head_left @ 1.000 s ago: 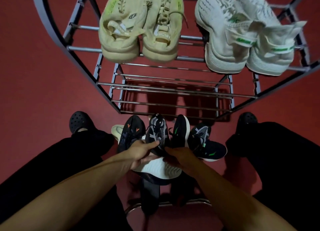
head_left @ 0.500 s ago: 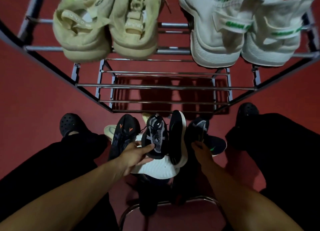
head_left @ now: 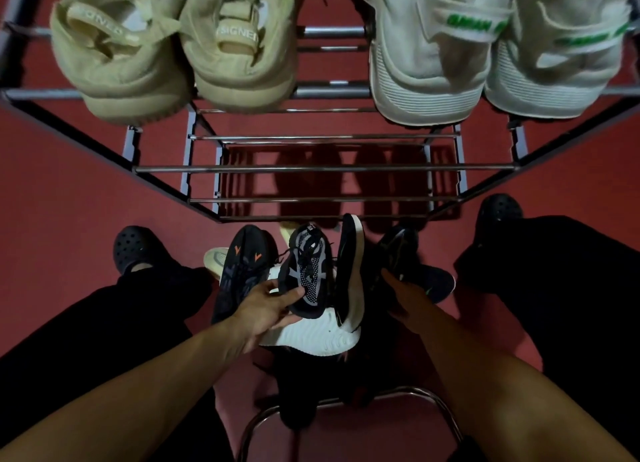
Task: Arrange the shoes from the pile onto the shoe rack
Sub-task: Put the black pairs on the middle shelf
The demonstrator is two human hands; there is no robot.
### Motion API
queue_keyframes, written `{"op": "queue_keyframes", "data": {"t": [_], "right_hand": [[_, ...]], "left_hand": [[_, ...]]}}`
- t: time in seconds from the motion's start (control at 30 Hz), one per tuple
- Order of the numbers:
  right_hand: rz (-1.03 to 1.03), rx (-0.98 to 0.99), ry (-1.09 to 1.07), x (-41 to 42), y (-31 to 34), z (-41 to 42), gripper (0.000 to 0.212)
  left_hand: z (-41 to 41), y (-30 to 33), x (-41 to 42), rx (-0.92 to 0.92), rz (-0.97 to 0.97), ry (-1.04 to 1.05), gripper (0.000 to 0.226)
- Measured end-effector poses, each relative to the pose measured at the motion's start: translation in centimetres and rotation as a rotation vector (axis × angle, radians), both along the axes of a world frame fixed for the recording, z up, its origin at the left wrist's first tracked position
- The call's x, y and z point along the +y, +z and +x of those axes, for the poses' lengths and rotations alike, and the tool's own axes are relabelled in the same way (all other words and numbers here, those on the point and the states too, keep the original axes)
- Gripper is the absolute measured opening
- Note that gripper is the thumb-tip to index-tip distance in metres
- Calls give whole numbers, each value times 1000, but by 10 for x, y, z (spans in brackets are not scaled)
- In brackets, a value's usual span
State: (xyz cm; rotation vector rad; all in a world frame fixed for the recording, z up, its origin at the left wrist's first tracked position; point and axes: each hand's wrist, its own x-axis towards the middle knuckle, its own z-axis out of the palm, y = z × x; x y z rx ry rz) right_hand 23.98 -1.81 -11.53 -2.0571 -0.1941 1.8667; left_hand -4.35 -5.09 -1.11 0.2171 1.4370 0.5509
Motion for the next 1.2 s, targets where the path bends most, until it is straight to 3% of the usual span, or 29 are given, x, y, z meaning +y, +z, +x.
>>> {"op": "queue_keyframes", "data": {"t": [0.07, 0.2, 0.33, 0.4, 0.47, 0.57, 0.63, 0.73, 0.83, 0.97, 1.07, 1.13, 1.2], "right_hand": [[-7, -56, 11, 4, 15, -2, 47], [15, -193, -109, 0, 29, 3, 56], [103, -62, -494, -8, 49, -11, 52], [124, 52, -584, -9, 56, -32, 55], [76, 180, -498, -9, 69, -55, 46], [71, 355, -32, -12, 92, -88, 31], [103, 262, 251, -17, 96, -101, 29], [200, -10, 240, -14, 90, -91, 24], [314, -305, 359, -2, 70, -58, 38], [296, -373, 452, 1, 35, -28, 20], [136, -334, 423, -3, 20, -25, 47], [87, -345, 460, -5, 8, -25, 53], [76, -360, 507, -5, 6, -26, 53]], "left_hand": [[-2, -2, 0, 4, -2, -4, 39], [-3, -2, 1, -11, 23, -6, 38], [-5, -1, 2, 10, 72, 14, 38], [-9, 3, 0, 41, 104, 24, 31], [-16, 5, -3, 76, 150, 3, 24], [-27, 3, -7, 31, 171, 5, 31], [-33, 3, -9, 24, 152, 42, 29], [-36, 0, -9, 46, 122, 95, 23], [-36, -7, -7, 50, 108, 105, 23], [-33, -18, -10, 64, 68, 114, 37], [-38, -26, -13, 85, 53, 126, 62], [-44, -34, -14, 78, 35, 112, 84], [-48, -43, -15, 68, 34, 116, 90]]}}
